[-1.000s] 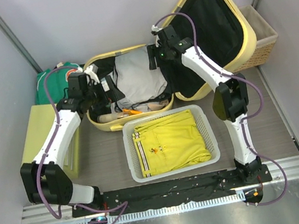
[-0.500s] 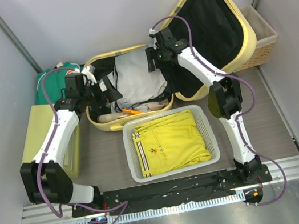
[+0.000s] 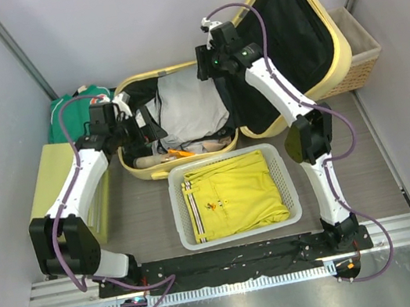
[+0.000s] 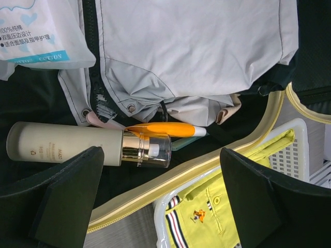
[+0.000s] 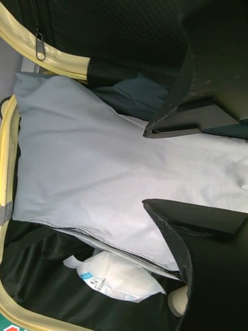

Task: Open, take out, and arrange the luggage
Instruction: Pick up the clothes from the luggage.

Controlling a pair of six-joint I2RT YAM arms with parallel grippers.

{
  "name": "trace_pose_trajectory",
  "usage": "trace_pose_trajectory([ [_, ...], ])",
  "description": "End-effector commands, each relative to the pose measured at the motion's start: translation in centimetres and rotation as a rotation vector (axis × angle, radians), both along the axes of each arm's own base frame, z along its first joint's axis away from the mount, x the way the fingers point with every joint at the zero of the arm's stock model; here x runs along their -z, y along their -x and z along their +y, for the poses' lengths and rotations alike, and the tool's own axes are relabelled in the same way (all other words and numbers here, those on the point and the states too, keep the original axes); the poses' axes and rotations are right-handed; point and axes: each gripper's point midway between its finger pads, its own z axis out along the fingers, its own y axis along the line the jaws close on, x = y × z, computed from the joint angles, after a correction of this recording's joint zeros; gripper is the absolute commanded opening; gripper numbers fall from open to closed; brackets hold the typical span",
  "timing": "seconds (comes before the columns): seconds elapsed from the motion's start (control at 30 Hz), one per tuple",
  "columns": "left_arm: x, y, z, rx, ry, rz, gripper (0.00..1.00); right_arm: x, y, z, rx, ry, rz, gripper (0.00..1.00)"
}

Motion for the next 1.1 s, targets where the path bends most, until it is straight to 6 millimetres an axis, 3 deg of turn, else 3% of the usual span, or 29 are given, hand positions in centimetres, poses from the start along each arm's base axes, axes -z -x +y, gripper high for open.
trace_pose_trajectory([
  [0.0,-0.1,-0.1,0.3,0.015,0.007,-0.016,1.0,0.8,-1.9,-0.8,0.04,0.002,-0.021,0.58],
  [0.47,1.0,-0.3,0.5,0.006,0.009,0.003,1.0,5.1,-1.8,-0.6,0.025,0.003,0.073,0.57],
  [0.73,1.9,-0.4,0.6,0.006,0.01,0.022,1.0,6.6,-0.9,2.4,-0.061,-0.089,0.124,0.58],
  [0.83,2.1,-0.3,0.6,0.007,0.009,0.031,1.0,6.2,-0.5,3.0,-0.072,-0.09,0.119,0.59],
  [0.97,2.5,-0.2,1.0,0.0,-0.009,0.036,1.0,3.3,0.0,2.6,-0.072,-0.088,0.07,0.72],
  [1.0,2.4,-0.3,1.0,-0.001,-0.006,0.034,1.0,1.5,0.3,2.3,-0.067,-0.09,0.04,0.76],
  [1.07,2.5,-0.2,1.0,0.001,-0.007,0.038,1.0,0.3,0.6,1.4,-0.053,-0.061,0.013,0.78],
])
